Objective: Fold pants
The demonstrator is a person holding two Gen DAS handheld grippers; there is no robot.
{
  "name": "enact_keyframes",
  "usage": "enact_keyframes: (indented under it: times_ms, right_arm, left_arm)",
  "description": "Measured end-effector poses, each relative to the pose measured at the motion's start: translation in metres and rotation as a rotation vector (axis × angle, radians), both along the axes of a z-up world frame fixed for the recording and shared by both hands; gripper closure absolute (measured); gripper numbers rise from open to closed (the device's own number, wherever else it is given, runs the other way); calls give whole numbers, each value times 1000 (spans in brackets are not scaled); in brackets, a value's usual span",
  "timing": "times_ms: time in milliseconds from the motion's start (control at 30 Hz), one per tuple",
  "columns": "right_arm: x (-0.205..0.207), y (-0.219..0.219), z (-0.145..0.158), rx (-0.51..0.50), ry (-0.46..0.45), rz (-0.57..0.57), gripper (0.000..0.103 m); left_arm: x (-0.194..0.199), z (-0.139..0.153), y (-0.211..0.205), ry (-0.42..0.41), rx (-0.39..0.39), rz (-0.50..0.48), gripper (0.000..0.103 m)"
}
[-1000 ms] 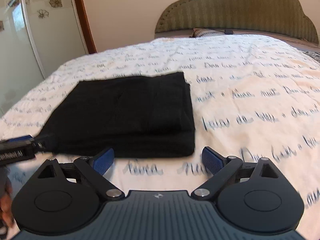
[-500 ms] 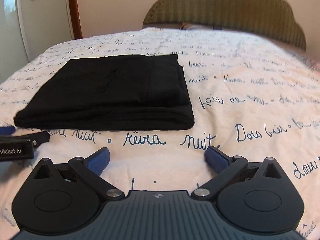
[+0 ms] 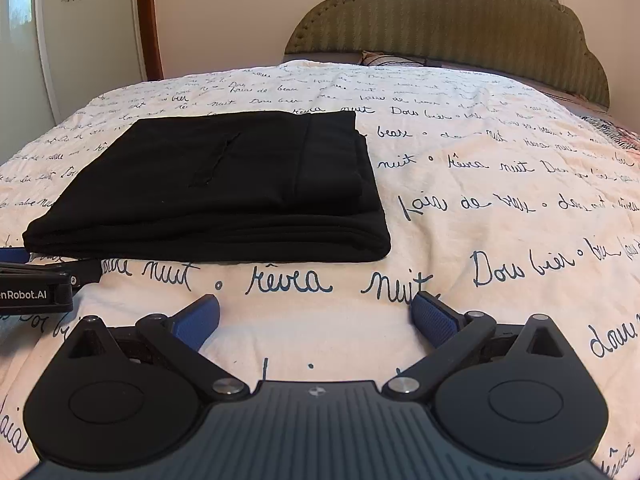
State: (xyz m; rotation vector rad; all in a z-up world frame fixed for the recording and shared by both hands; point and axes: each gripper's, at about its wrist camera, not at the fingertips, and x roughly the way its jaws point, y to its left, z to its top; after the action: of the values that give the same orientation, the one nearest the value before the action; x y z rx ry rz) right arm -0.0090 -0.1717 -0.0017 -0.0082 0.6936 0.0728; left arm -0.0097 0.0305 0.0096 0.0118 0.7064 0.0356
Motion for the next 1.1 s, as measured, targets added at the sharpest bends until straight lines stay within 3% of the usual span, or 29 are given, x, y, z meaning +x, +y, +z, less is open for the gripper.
enact_keyframes:
  times_ms: [500,1100]
  right_arm:
    - [1,0,-1,3,-2,2,0]
    - [0,-1,0,6,-3,3,0]
  left_arm:
    - [-5,2,11,-26,-74,0,0]
    - [-3,1,6,-16,-37,-1,0]
